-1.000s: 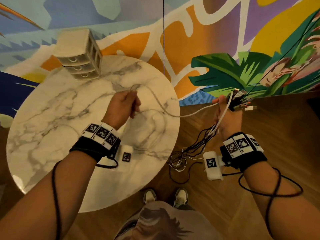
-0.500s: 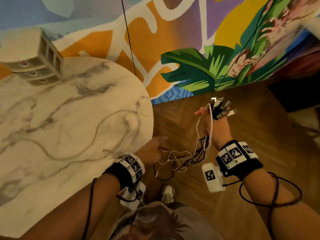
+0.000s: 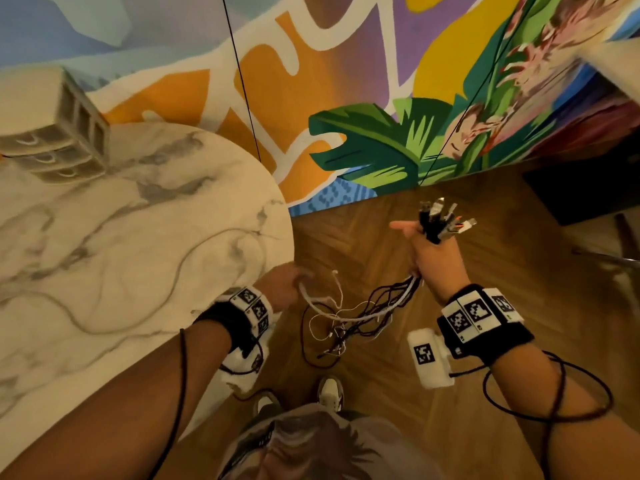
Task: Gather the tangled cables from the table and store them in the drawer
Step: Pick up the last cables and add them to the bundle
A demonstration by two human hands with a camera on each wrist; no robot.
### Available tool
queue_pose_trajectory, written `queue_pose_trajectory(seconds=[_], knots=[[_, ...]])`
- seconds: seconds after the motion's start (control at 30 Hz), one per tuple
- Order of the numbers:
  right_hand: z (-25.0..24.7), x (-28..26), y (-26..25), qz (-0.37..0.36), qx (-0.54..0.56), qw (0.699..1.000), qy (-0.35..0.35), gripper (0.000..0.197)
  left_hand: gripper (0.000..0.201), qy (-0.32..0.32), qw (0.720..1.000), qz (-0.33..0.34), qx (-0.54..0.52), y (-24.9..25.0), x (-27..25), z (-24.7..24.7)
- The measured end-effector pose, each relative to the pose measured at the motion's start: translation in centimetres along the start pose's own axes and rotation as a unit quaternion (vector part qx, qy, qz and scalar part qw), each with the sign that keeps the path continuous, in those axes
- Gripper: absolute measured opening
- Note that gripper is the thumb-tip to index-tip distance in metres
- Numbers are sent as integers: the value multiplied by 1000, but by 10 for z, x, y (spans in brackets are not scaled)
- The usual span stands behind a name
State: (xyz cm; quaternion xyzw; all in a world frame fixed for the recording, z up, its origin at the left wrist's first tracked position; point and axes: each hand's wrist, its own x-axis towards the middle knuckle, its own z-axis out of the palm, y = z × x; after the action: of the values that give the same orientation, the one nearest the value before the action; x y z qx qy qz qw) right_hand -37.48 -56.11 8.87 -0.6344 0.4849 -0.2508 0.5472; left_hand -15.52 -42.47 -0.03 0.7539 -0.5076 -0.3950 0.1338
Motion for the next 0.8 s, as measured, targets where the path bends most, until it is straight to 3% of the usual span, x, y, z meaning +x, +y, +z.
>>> queue_pose_trajectory(seconds=[0.07, 0.1, 0.23, 0.4, 0.47, 0.57, 0.63, 0.73, 0.8], knots=[[-2, 3, -4, -3, 18, 1000, 24, 24, 51, -53, 993, -26, 98, -16, -2, 12], [-2, 3, -7, -7, 27, 999, 28, 24, 54, -53, 994, -26, 96, -15, -2, 13], [13, -1, -21, -34, 35, 999, 21, 25, 57, 10, 998, 66, -5, 46, 1, -1], [36, -6, -49, -71, 74, 995, 9, 25, 58, -14, 963, 185, -194, 135, -6, -21], [38, -7, -59, -74, 85, 993, 22, 25, 52, 3, 959, 217, -185, 151, -6, -29], [35, -7, -68, -107, 51, 993, 23, 25, 24, 25, 972, 195, -128, 163, -1, -34], [31, -6, -73, -124, 53, 991, 19, 24, 14, 31, 969, 169, -180, 169, -3, -30], [26, -2, -76, -95, 70, 993, -18, 18, 25, 56, 932, 144, -327, 176, -9, -30], [25, -2, -67, -55, 71, 991, -94, 36, 32, 60, 912, 106, -392, 180, -12, -35]])
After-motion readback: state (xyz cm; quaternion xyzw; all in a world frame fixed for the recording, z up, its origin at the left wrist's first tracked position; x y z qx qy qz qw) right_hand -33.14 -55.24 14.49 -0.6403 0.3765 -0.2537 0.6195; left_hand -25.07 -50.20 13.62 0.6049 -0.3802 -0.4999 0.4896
